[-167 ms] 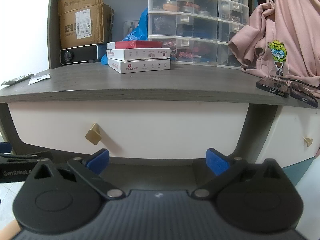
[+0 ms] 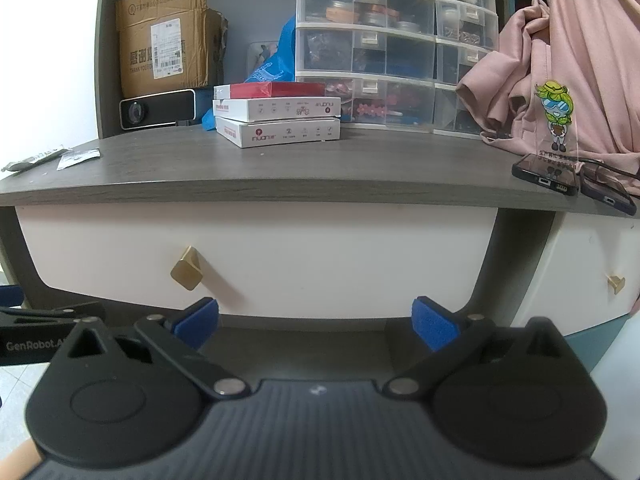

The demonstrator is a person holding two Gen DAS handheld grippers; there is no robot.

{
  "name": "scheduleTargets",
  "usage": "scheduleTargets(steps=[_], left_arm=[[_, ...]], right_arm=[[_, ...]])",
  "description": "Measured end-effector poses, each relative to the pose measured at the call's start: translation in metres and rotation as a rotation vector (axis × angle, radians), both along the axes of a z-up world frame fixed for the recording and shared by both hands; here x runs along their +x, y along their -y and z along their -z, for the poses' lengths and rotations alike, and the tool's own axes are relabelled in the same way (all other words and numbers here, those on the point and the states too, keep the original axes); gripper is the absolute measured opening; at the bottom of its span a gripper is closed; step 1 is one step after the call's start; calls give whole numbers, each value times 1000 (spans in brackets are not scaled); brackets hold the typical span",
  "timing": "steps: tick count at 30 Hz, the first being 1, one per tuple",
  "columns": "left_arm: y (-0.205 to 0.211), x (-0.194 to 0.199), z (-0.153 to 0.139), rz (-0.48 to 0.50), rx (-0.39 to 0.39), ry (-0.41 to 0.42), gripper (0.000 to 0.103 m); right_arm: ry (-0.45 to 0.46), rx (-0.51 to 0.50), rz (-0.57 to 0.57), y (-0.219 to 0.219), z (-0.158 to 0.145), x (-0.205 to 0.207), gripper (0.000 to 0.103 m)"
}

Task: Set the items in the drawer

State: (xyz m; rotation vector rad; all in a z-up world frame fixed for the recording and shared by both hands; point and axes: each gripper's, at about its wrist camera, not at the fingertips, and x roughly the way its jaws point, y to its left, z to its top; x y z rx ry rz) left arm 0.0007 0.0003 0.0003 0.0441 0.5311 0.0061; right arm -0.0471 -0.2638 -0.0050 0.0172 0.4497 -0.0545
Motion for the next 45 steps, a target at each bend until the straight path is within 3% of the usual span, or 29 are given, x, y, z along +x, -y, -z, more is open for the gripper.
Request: scheduleTargets(steps=[45], left_arm=[[18,10,-9,43,-12,7,103]], right_arm=[[-19,9,5,4,3,0,103]])
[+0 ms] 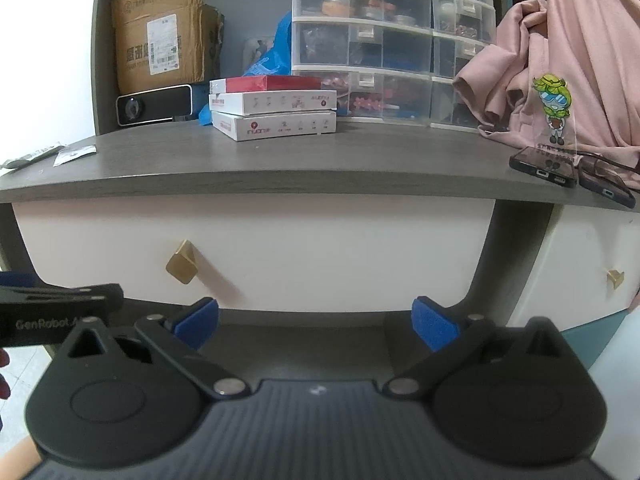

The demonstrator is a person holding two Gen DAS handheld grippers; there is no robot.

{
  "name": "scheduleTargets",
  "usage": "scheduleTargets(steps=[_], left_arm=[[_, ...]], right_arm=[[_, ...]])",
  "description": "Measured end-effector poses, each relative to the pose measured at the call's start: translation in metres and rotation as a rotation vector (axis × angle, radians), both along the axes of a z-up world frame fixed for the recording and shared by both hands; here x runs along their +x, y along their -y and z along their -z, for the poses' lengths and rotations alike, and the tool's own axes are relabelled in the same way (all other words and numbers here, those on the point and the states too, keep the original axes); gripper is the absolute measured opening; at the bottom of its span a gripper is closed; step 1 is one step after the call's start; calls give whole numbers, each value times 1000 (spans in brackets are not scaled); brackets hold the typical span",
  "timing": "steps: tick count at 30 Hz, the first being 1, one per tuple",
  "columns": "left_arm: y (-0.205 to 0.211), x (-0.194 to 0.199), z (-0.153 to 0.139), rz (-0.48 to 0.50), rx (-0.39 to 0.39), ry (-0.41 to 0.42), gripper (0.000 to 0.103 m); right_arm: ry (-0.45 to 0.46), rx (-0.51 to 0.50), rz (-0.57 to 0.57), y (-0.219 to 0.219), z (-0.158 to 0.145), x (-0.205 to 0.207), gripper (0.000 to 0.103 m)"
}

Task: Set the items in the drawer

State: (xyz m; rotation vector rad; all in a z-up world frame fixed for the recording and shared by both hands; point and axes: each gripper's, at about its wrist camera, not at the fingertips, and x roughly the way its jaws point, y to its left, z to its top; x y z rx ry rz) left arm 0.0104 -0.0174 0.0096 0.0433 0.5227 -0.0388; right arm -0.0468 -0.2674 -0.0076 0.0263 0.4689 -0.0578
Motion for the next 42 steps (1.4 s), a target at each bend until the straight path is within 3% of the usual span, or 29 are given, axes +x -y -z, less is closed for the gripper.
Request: scheduleTargets(steps=[21,42], left_arm=[[32,29,-9,30,7,-12,103],[50,75,-12,-10,23,-49,103]], right_arm=[[1,11,16,14,1,1,103],[-28,27,7,24,11,10,103]])
